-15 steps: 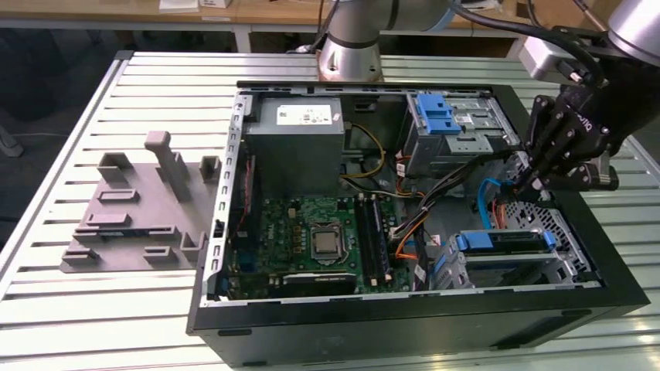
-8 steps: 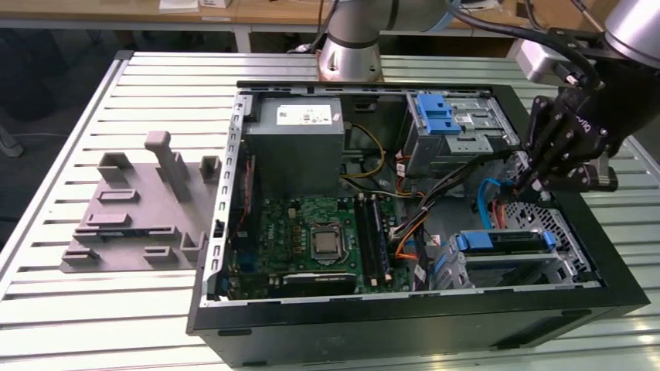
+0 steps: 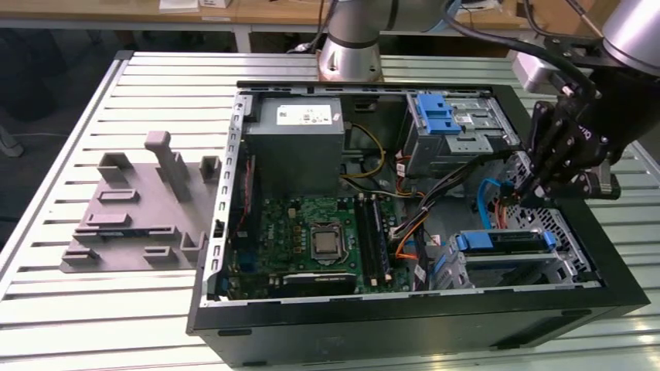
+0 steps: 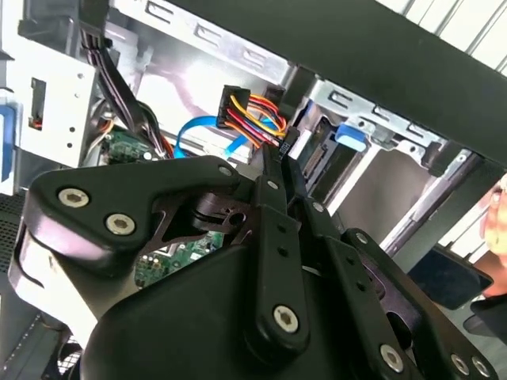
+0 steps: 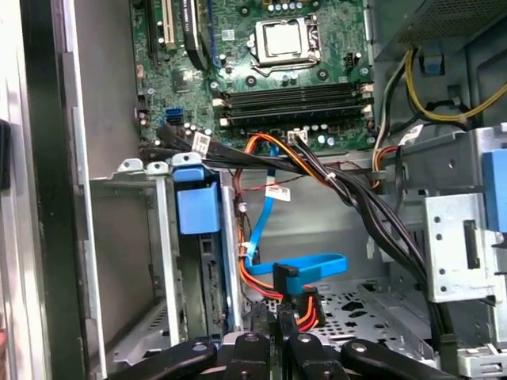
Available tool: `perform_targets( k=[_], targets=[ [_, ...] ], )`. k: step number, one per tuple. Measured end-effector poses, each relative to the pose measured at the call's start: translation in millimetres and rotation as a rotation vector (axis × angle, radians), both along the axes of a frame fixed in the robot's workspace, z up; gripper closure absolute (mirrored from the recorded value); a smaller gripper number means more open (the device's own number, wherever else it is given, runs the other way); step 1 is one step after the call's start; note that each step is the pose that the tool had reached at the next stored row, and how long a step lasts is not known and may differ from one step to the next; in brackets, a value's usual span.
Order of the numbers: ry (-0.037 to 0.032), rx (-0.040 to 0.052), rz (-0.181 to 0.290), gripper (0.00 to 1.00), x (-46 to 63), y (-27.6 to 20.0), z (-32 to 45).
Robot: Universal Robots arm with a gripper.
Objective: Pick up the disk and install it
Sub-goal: 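Insert the first disk wire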
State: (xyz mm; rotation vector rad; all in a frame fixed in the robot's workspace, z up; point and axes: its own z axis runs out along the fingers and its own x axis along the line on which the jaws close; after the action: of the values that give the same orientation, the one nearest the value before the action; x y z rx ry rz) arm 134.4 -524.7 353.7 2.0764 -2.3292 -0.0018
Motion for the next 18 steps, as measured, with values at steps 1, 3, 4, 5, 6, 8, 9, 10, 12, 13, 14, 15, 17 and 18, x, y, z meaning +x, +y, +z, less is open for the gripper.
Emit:
perform_targets(
  k=[1,3,4,5,6,8,9,10,12,13,14,15,17,18],
  targets=[
    [-0.0015,0.0000,0.001,0.84,-1.2,-1.6,-0.2],
    [-0.0045,-0.0001,0.002,0.84,-2.7,-7.1,-0.8],
    [-0.0060,0.0001,0.002,0.84,-3.1,-10.1,-1.3],
    [-0.0078,0.0001,0.003,0.84,-3.2,-12.7,-2.0],
    [-0.0095,0.0000,0.003,0.84,-3.3,-14.9,-2.7],
    [-0.0145,-0.0001,0.004,0.84,-3.9,-19.2,-4.2],
    [-0.0173,0.0000,0.006,0.84,-4.4,-20.5,-5.0],
    [-0.0195,0.0003,0.009,0.84,-4.7,-21.0,-5.8],
    [-0.0240,0.0006,0.016,0.84,-5.5,-21.5,-7.1],
    [-0.0262,0.0005,0.019,0.84,-6.2,-21.8,-7.5],
    [-0.0285,0.0011,0.021,0.84,-7.2,-21.9,-8.2],
    [-0.0314,0.0017,0.022,0.84,-8.7,-22.2,-8.8],
    [-0.0413,0.0034,0.022,0.84,-12.9,-22.9,-9.9],
    [-0.0474,0.0044,0.022,0.84,-15.2,-23.5,-10.3]
  ],
)
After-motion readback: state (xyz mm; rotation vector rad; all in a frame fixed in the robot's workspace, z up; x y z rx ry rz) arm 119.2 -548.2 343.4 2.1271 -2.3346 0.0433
